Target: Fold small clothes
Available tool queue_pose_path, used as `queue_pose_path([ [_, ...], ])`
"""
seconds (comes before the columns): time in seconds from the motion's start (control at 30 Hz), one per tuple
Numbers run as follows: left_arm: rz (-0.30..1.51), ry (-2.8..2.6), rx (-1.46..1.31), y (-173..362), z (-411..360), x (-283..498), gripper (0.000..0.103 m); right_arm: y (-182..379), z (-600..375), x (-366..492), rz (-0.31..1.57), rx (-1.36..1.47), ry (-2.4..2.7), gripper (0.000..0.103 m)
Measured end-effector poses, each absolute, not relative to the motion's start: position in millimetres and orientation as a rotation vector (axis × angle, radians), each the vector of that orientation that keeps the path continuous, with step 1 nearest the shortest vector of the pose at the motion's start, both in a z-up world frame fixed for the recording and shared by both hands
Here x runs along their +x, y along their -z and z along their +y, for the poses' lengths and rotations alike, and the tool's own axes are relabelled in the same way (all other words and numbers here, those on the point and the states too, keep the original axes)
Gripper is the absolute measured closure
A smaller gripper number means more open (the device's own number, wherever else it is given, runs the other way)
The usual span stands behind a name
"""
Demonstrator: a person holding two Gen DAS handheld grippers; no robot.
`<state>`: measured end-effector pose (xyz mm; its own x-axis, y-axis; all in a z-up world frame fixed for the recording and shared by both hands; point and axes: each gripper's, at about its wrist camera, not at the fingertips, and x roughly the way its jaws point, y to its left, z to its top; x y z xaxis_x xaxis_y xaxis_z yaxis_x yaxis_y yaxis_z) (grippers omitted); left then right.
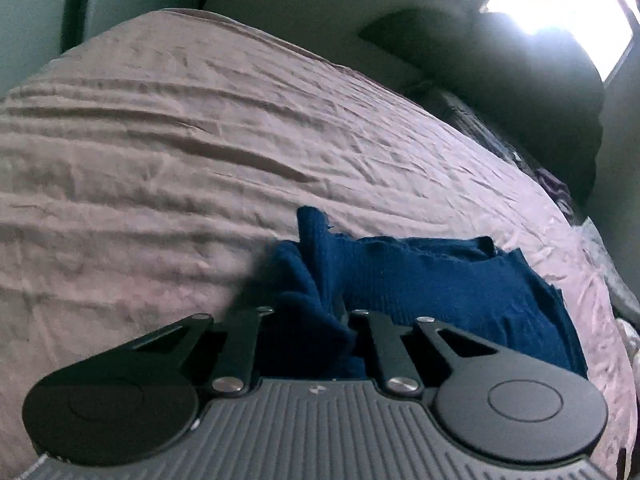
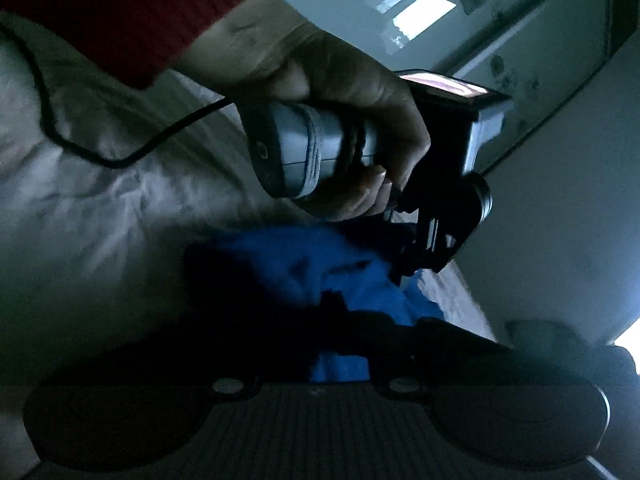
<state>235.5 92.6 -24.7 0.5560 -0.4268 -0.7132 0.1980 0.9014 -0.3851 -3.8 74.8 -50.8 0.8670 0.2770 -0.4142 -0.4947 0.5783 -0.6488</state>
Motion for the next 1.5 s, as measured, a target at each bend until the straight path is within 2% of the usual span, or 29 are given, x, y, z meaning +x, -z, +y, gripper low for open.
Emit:
queue_pose_path([
  [0.27, 0.853, 0.314, -0.231, -11, 73, 221, 0.092, 1, -10, 30, 0.401, -0.205, -0.596, 0.095],
  [0.6, 0.775, 0.321, -0.250, -77, 8, 208, 0.093, -26, -148, 42, 0.373, 0.397, -0.623, 0.096],
  [0.9, 0.741, 0.391, -0.183, -86, -104, 213, 0.093, -12, -241, 23, 0.343, 0.566, -0.454, 0.096],
  [1.13, 0.787, 0.418, -0.092, -45, -191, 224, 0.093, 14, -285, 0, 0.381, 0.645, -0.345, 0.096],
  [1.37, 0.807, 0.452, 0.030, -4, -245, 218, 0.091, 36, -311, -10, 0.455, 0.694, -0.271, 0.096],
  [1.4, 0.814, 0.458, 0.042, 1, -249, 219, 0.088, 40, -315, -14, 0.470, 0.704, -0.265, 0.096],
  [1.43, 0.820, 0.478, 0.050, 5, -253, 219, 0.079, 42, -316, -16, 0.481, 0.707, -0.251, 0.096],
  [1.47, 0.822, 0.490, 0.050, 8, -256, 220, 0.076, 44, -316, -17, 0.497, 0.704, -0.227, 0.096],
  [1.5, 0.820, 0.495, 0.047, 8, -257, 220, 0.067, 45, -317, -18, 0.512, 0.697, -0.214, 0.096],
])
